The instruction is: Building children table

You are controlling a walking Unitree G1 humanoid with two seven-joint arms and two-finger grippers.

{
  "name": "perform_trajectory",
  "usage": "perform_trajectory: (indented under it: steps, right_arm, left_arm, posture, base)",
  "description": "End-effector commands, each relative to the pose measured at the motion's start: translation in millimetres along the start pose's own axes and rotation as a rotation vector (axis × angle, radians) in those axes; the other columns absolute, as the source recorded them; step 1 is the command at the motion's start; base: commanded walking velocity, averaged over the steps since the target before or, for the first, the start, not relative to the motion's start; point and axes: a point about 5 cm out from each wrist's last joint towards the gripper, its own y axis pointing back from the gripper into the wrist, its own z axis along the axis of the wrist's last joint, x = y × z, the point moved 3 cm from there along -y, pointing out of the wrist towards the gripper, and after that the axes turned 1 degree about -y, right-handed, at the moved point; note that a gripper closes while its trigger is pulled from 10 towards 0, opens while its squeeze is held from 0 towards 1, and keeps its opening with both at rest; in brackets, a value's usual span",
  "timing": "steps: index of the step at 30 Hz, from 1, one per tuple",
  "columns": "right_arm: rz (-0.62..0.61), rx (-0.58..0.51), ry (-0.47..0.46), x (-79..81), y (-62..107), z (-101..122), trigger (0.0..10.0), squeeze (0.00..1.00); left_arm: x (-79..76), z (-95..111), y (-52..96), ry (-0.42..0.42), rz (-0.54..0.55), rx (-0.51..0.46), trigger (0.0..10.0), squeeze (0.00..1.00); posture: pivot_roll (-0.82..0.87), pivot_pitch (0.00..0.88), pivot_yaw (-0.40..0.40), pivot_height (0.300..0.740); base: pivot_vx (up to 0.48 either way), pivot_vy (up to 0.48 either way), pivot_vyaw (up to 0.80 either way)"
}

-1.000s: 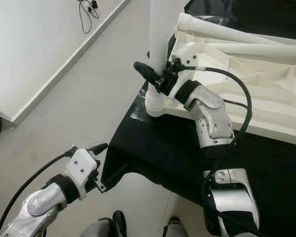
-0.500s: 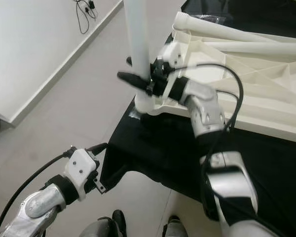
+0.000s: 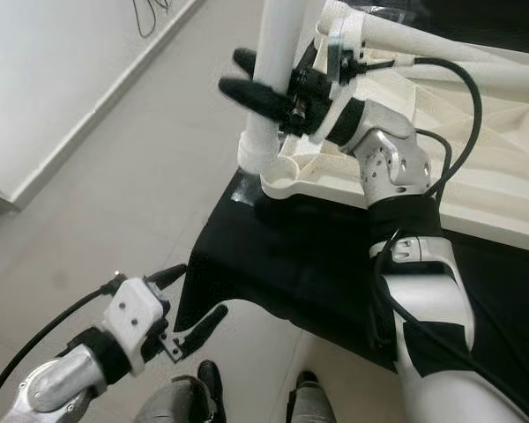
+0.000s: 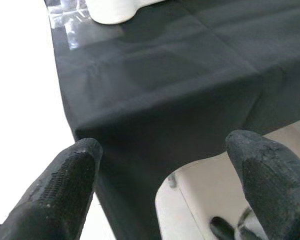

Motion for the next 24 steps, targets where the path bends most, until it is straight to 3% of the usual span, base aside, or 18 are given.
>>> perform_trajectory:
  steps: [1, 6, 14, 24]
  right_arm:
    - [0.046, 0.013, 0.008, 4.5, -2.6, -3, 10.0, 0.0]
    - [0.033, 0.038, 0.012, 0.9, -3.7, -10, 10.0, 0.0]
    - [-0.022, 0.046, 0.024, -9.3, 2.5, -7, 10.0, 0.0]
    - [-0.036, -0.007, -0.009, -13.8, 12.4, 1, 10.0, 0.0]
  left_arm:
    - [-2.5, -3, 4.4, -0.018, -0.013, 0.029, 10.0, 0.0]
    - [-0.9, 10, 9.7, -0.079, -0.02, 0.006, 10.0, 0.0]
    - [7.8, 37, 6.2, -0.081, -0.003, -0.075, 10.0, 0.0]
    - [5.8, 40, 8.8, -0.067, -0.01, -0.079, 10.0, 0.0]
  posture:
    - [0.08, 0.406, 0.067, 0.74]
    - [0.09, 0.43, 0.07, 0.74]
    - [0.09, 0.446, 0.069, 0.74]
    - [0.1, 0.446, 0.069, 0.74]
  base:
    - [0.0, 0.0, 0.0]
    - [0.0, 0.0, 0.0]
    - [0.0, 0.0, 0.0]
    - [0.0, 0.0, 0.0]
